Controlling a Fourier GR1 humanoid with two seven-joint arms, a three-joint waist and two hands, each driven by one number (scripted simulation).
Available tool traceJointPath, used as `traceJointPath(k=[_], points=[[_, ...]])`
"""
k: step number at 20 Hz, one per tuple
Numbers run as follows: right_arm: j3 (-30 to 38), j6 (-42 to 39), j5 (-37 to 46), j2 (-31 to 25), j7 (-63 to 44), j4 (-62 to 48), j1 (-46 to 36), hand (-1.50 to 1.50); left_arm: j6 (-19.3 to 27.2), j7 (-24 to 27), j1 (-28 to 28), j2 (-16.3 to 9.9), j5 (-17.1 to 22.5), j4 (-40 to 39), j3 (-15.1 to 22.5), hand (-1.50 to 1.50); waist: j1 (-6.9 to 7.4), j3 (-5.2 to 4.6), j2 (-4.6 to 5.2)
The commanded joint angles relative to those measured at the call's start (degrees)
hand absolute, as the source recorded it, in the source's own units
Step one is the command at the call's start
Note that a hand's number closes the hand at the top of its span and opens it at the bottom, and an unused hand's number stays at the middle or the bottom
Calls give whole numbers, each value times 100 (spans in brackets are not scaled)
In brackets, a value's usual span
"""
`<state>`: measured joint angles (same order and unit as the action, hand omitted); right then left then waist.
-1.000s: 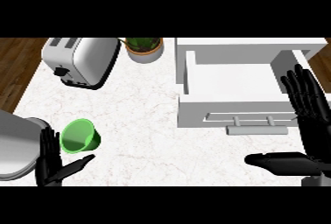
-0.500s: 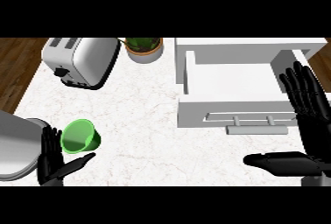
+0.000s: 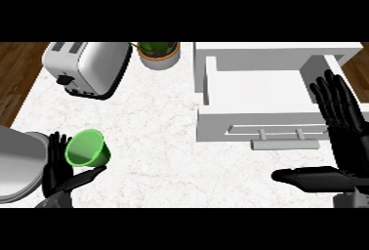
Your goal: Pick up the cup, place it into the drawer and close the drawer
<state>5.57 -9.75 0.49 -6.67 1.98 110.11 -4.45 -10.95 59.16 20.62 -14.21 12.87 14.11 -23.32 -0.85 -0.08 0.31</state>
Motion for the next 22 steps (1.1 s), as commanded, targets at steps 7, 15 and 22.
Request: traceJointPath(k=[7, 15, 22], points=[[111, -175, -93, -57, 356, -288, 153, -150, -1290, 148, 330, 206, 106, 116, 92, 150, -25, -8, 11], [150, -18, -28, -135, -125, -198, -241, -150, -1180, 376, 493, 272, 67, 437, 182, 150, 5, -7, 3], [437, -333, -363, -338, 172, -126, 18, -150, -1355, 505, 535, 350, -71, 674, 398, 150, 3, -1, -5]])
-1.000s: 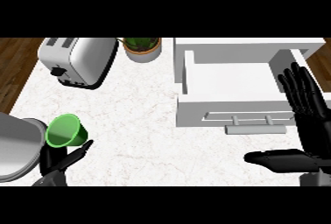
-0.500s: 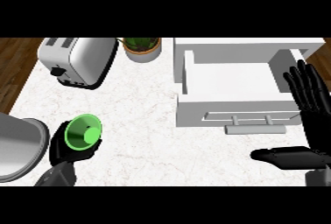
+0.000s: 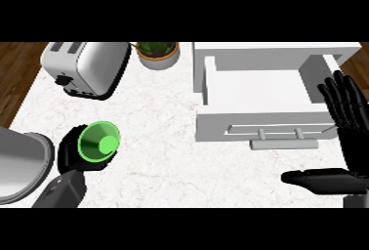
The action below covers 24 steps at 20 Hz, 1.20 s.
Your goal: Pick up the cup, place it into the drawer and close the drawer
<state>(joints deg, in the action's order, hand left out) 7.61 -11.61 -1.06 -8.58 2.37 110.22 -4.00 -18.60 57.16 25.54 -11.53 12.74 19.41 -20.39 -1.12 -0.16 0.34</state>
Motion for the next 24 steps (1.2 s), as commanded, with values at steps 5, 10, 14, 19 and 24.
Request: traceJointPath(k=[5, 10, 14, 19, 24], points=[[72, 64, 29, 0, -13, -117, -78, -150, -836, 674, 132, -30, 18, 510, 144, 150, 68, 8, -21], [-18, 48, 91, 66, 60, 49, 168, -150, -435, -174, 697, 252, -56, 1149, 485, 150, 88, 19, -57], [286, 25, -137, -109, -170, -105, -63, -150, 50, -613, 763, 459, -183, 2143, 842, 150, 175, 25, -84], [429, -13, -157, -159, 18, -112, 68, -150, 793, -1774, 879, 883, -171, 3466, 1214, 150, 184, 24, -82], [107, 54, -23, -20, -320, 179, 74, -150, 1422, -3116, 1874, 981, -210, 4017, 1398, 150, 116, 22, -78]])
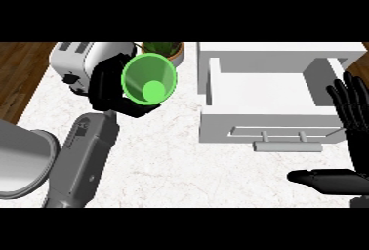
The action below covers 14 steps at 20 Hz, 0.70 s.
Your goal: Pick up the cup, place it into the drawer and close the drawer
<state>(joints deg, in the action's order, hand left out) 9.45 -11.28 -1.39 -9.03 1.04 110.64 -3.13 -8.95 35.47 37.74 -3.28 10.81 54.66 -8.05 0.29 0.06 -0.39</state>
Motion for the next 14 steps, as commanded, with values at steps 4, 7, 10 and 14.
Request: traceJointPath(k=[4, 7, 10, 14], points=[[13, -8, 36, 55, 292, -379, -116, -150, 1101, -1155, 1212, 317, -142, 295, 639, 150, -93, 0, 38], [239, -276, -355, -147, 32, 175, 263, -150, 1524, -1697, 1478, 322, -181, 412, 789, 150, -125, -2, 24], [30, -113, -4, -4, 304, -205, -24, -150, 1674, -1558, 2293, 325, -137, -516, 702, 150, -179, -2, 74], [158, -49, -132, -60, 84, -325, -305, -150, 2154, -1686, 2698, 327, 249, -891, 1106, 150, -167, -3, 63]])
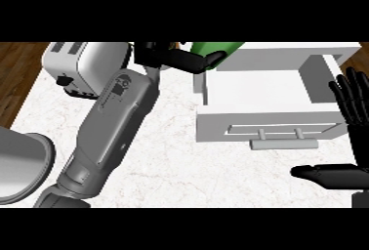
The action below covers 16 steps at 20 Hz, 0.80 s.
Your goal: Pick up the cup, place it into the drawer and close the drawer
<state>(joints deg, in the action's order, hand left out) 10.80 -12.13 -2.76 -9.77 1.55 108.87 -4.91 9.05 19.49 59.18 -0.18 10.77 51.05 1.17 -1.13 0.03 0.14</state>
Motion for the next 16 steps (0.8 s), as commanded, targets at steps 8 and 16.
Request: traceJointPath(k=[8, 16], points=[[35, -241, -192, -57, 66, 118, 198, -150, 756, 67, 1219, 18, 1207, -1809, 776, 150, -213, 2, 44], [164, -272, -301, -110, 140, -101, -5, -150, 901, 52, 1478, 18, 1812, -2299, 1647, 150, -250, 4, 53]])
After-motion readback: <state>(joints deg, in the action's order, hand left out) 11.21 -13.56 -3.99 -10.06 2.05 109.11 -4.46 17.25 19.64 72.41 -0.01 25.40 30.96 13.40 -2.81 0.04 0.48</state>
